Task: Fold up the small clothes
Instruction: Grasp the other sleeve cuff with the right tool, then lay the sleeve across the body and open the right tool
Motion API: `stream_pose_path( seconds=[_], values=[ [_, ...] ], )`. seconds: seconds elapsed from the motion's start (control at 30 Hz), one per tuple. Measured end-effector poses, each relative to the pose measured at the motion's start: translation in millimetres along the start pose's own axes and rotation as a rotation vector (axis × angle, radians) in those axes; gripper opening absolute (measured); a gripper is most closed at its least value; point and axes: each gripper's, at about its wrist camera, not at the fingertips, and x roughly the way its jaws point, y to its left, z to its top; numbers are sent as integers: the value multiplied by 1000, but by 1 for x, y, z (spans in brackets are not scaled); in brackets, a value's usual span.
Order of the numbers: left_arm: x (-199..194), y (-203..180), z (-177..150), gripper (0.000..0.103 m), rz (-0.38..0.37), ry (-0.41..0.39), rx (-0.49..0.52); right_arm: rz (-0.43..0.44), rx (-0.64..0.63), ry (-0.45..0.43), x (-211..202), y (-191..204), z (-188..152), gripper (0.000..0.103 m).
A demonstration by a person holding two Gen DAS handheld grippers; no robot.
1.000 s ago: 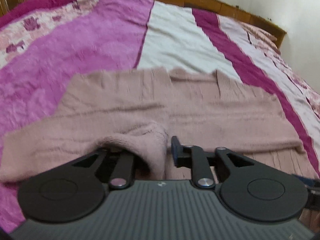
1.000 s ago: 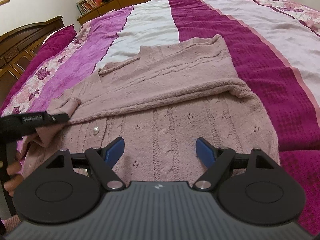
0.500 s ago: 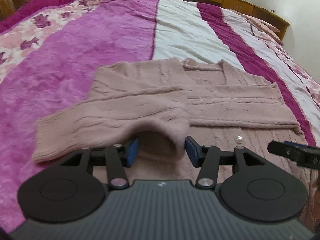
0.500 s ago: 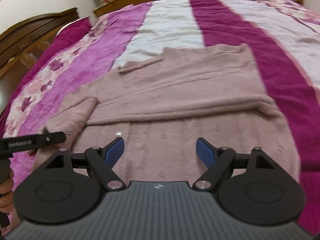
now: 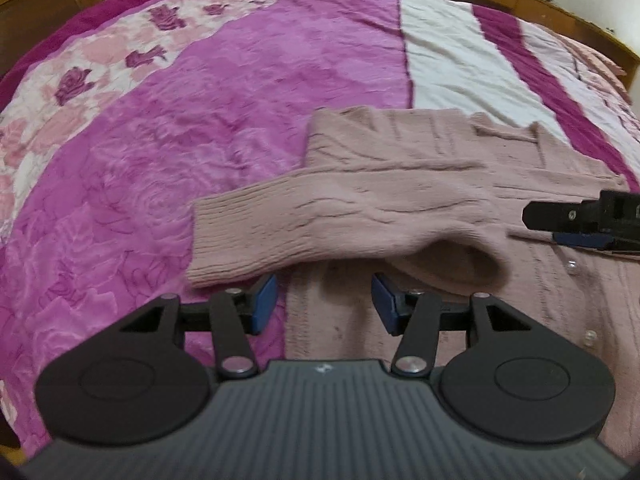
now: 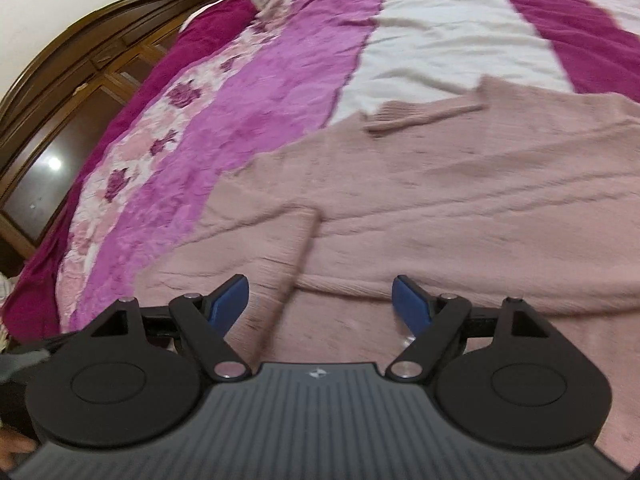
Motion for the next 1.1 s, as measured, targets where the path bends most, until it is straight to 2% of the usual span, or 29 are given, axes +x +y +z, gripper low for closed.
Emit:
stream_pose_path(
  seconds=[0.13, 0.23, 0.3, 0.33, 0.4, 0.47, 0.6, 0.67, 0.73, 0.83, 0.93, 1.03, 1.1],
  values=[
    [14, 3, -1, 53, 42, 8, -6, 49, 20, 53, 20, 13, 8, 81],
    [19, 6, -4, 53, 39, 1, -27, 60, 25, 95, 35, 19, 10, 65],
    [20, 7, -5, 53, 37, -20, -40, 73, 30, 122, 45, 21, 11, 47],
    [20, 8, -4, 53, 38, -28, -48, 77, 34, 133, 49, 22, 12, 42],
    [22, 9, -2, 53, 36, -42, -67, 69, 43, 145, 57, 21, 14, 18],
    [25, 8, -1, 53, 37, -42, -71, 82, 53, 130, 57, 20, 20, 12],
    [28, -1, -3, 53, 70, -44, -19, 56, -13, -23, 28, 27, 38, 11],
    [31, -3, -4, 56, 83, -42, -11, 30, -42, -57, 20, 25, 44, 11],
    [33, -3, -5, 56, 87, -42, -20, -5, -50, -44, 24, 18, 47, 11],
    [33, 0, -4, 56, 77, -41, -35, -61, -49, 30, 45, 1, 40, 12],
    [30, 6, -2, 56, 49, -30, -52, -50, -18, 26, 54, -11, 31, 13],
    [23, 14, 1, 56, 10, -1, -71, -48, -12, 10, 48, -8, 29, 28],
    [17, 21, 2, 56, -17, 10, -87, -82, -42, -22, 38, 0, 26, 37]
  ],
)
